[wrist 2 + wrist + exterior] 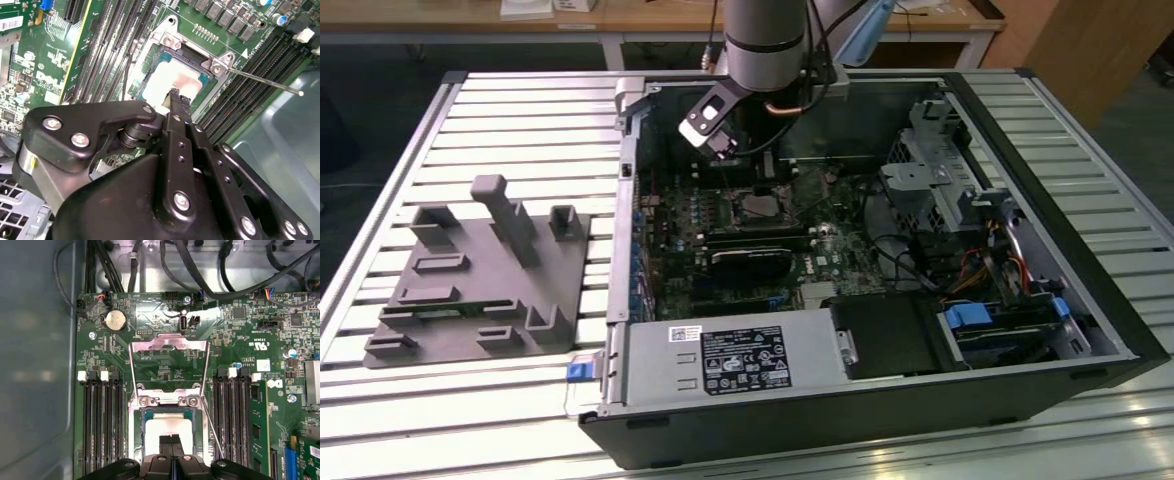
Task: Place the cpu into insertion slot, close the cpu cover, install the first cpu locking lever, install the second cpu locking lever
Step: 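Place the cpu into insertion slot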
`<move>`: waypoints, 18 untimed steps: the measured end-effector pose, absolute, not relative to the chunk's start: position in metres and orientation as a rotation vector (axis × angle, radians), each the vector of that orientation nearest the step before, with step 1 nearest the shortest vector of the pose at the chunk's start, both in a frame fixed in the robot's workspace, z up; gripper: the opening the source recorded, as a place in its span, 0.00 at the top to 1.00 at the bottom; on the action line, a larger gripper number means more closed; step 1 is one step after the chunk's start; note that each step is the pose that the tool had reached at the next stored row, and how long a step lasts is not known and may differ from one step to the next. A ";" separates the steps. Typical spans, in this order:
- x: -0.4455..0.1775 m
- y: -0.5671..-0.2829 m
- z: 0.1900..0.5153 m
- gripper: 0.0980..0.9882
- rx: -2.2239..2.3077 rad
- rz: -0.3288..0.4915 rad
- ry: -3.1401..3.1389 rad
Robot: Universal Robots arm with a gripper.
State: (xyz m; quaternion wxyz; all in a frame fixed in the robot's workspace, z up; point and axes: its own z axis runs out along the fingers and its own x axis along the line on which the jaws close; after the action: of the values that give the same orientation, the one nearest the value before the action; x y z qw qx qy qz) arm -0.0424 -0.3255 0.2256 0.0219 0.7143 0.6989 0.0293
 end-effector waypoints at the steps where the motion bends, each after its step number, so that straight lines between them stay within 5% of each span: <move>1: -0.042 -0.325 0.227 0.99 2.213 0.091 2.166; 18: -0.042 -0.325 0.251 0.99 2.211 0.095 2.164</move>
State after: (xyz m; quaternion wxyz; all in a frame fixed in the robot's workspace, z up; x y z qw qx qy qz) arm -0.0424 -0.3255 0.2509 0.0231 0.7142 0.6989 0.0306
